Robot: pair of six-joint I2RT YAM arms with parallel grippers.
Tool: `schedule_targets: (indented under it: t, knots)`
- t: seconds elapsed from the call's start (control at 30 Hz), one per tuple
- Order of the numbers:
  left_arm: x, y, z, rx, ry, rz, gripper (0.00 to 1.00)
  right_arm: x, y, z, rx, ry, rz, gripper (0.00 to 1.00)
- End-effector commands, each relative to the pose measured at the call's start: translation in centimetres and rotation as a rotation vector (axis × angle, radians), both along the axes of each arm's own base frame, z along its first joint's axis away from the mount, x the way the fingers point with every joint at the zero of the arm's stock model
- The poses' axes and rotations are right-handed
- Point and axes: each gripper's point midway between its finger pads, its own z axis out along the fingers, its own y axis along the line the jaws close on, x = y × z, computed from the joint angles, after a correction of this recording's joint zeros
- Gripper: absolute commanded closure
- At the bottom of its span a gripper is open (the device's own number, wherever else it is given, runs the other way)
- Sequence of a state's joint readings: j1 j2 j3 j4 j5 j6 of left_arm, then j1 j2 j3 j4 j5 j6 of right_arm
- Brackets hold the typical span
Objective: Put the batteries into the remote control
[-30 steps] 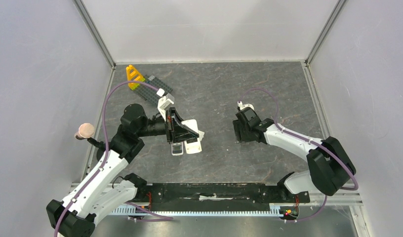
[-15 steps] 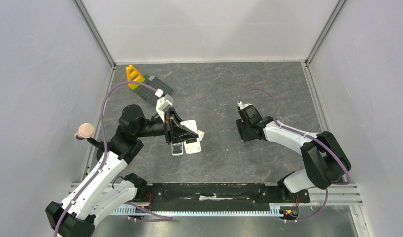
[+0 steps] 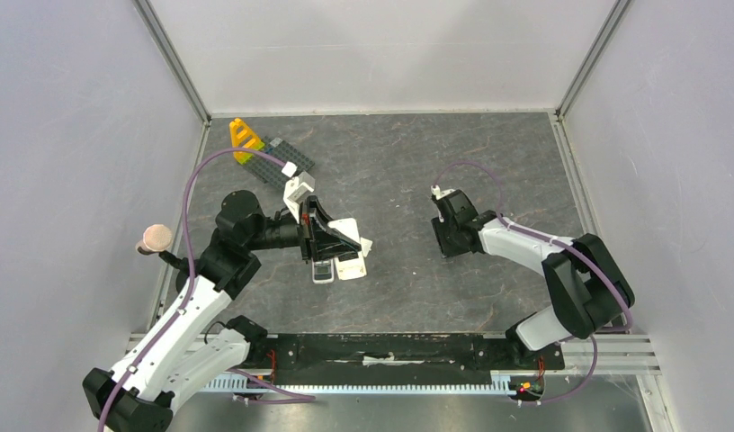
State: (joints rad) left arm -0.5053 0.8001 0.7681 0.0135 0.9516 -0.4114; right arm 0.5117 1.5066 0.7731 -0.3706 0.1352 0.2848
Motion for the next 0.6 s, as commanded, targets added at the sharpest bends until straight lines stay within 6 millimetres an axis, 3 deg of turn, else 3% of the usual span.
schedule_targets:
  t: [0.0,0.1,0.17,0.23,0.4,0.57]
  knots:
    - [-0.3,0.3,2.3,-0.031,-0.11,0.0,0.98,0.6,0.9,0.0,0.035,0.006,0.028,0.73]
    - [-0.1,0.4,2.2,-0.03,-0.11,0.017,0.98,0.7,1.1,0.2,0.057,-0.015,0.037,0.93]
    - [0.2,0.4,2.2,-0.028,-0.11,0.037,0.98,0.8,1.9,1.0,0.111,-0.057,0.07,1.0]
    - [0.6,0.6,2.4,-0.028,-0.117,0.068,0.98,0.8,3.1,2.6,0.187,-0.124,0.124,1.0]
    - [2.5,1.1,2.2,-0.014,-0.116,0.189,0.98,-0.6,7.5,9.4,0.456,-0.338,0.371,1.0]
    - [3.4,1.6,2.7,-0.03,-0.125,0.266,0.98,-4.9,11.4,17.3,0.752,-0.447,0.674,1.0]
